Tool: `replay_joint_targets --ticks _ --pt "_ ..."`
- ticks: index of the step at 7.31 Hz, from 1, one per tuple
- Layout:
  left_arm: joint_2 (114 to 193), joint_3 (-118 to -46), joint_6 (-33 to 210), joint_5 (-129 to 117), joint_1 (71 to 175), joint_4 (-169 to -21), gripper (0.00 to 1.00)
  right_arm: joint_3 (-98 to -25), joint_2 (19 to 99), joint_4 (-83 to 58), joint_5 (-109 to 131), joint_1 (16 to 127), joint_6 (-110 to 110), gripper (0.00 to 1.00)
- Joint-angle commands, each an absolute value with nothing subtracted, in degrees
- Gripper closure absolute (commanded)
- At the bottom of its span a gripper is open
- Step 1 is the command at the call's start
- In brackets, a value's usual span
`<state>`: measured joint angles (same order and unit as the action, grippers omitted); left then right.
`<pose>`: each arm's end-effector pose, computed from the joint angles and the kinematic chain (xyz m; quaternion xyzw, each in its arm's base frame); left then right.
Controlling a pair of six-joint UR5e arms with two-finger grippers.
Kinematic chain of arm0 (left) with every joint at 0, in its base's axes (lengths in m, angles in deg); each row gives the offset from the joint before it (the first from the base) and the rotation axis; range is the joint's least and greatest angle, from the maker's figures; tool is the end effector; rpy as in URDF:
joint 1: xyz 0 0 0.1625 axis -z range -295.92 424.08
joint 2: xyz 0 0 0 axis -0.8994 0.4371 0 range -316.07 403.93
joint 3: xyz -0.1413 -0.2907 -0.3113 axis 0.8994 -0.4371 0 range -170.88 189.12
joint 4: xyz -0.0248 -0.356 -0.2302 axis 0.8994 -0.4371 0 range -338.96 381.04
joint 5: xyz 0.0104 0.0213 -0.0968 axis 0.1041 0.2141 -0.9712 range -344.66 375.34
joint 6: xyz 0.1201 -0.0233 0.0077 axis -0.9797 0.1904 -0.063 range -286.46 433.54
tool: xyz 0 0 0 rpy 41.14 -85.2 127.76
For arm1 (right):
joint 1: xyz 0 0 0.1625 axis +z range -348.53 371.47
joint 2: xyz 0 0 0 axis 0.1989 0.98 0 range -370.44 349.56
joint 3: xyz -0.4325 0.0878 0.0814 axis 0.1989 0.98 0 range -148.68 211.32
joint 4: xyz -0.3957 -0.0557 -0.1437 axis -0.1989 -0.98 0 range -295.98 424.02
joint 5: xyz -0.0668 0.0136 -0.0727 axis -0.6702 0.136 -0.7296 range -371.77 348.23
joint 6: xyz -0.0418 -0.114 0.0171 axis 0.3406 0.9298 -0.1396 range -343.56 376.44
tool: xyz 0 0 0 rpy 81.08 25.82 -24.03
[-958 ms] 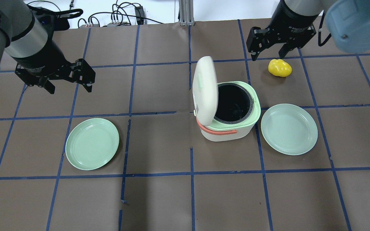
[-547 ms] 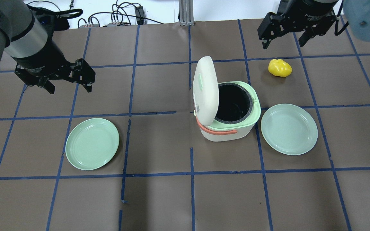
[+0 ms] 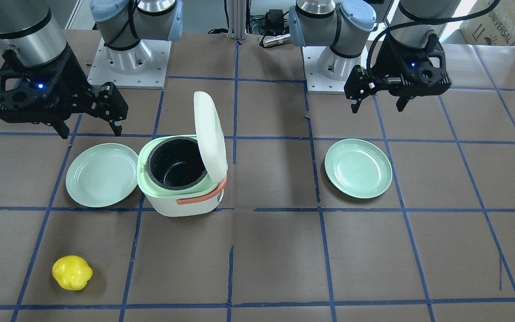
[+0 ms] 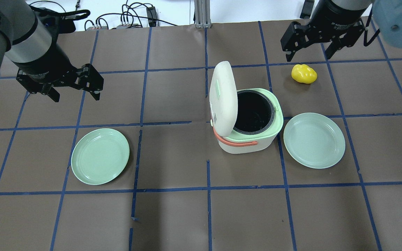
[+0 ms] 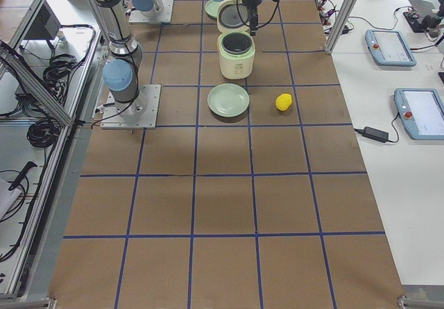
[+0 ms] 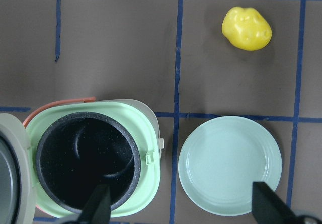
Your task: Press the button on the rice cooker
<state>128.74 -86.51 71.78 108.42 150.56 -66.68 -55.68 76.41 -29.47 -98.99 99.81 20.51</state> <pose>-0.0979 -0.4731 0.4872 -0.0158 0.9994 -0.0148 0.0276 0.1236 -0.5383 0.4931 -0.0217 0.9990 -0.0304 0.0228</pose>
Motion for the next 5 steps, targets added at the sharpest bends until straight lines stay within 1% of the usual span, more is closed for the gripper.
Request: replay_joint_targets --ticks 1,4,5 --pt "128.7 -86.5 71.8 108.4 150.6 -66.7 0.0 -57.4 76.8 -28.2 -98.7 99.8 20.5 0.0" --pt "128.7 -86.5 71.8 108.4 150.6 -66.8 0.0 -57.9 79.5 -29.9 -98.6 99.9 20.5 0.0" --pt "128.7 -86.5 71.8 108.4 150.6 -66.7 0.0 -59.5 80.2 -30.5 -98.6 99.9 20.5 0.0"
